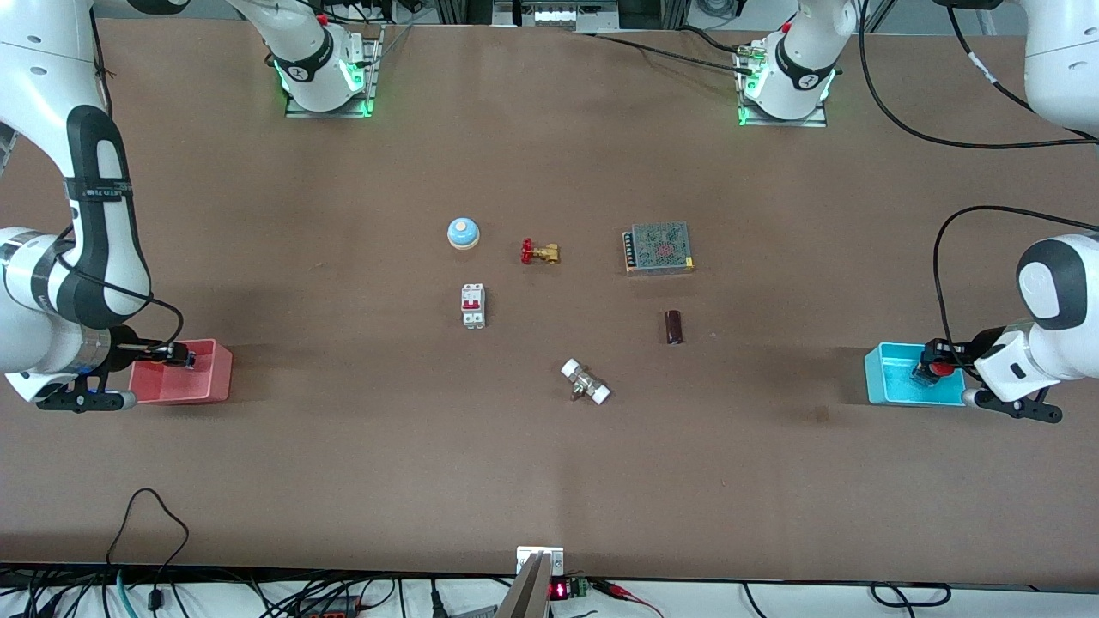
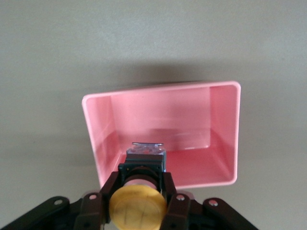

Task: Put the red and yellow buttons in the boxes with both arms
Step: 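Carry the yellow button with the right gripper while the left carries red, then lower both buttons into the boxes and open both grippers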

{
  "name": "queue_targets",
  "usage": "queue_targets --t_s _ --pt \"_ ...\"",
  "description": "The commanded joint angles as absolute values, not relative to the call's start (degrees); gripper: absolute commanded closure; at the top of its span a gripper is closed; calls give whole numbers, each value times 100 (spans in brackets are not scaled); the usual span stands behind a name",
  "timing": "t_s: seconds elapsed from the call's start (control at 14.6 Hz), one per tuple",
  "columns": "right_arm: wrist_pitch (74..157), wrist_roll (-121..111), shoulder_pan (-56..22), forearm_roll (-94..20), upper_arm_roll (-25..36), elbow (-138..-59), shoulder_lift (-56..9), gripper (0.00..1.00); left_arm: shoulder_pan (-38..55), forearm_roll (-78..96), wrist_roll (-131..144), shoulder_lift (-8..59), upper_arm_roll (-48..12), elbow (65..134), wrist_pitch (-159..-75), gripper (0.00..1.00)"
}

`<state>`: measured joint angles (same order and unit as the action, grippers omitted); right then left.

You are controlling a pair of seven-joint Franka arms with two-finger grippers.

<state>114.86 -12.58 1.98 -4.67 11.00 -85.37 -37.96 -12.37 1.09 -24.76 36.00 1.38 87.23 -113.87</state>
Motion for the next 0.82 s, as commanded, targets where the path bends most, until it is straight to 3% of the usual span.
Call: queue_targets --t_s 0.0,0.34,0.75 --pt "11759 -1423 246 -413 1063 -8552 -3832 78 -1301 26 -2593 3823 88 8613 -11399 77" --pt "12085 -1731 343 -475 1063 -8569 -4034 75 -1310 70 -2584 4025 79 8613 -11662 76" --pt "12305 -2039 387 -510 1046 -8604 -4131 71 -1239 79 -2313 4052 79 8604 -11672 44"
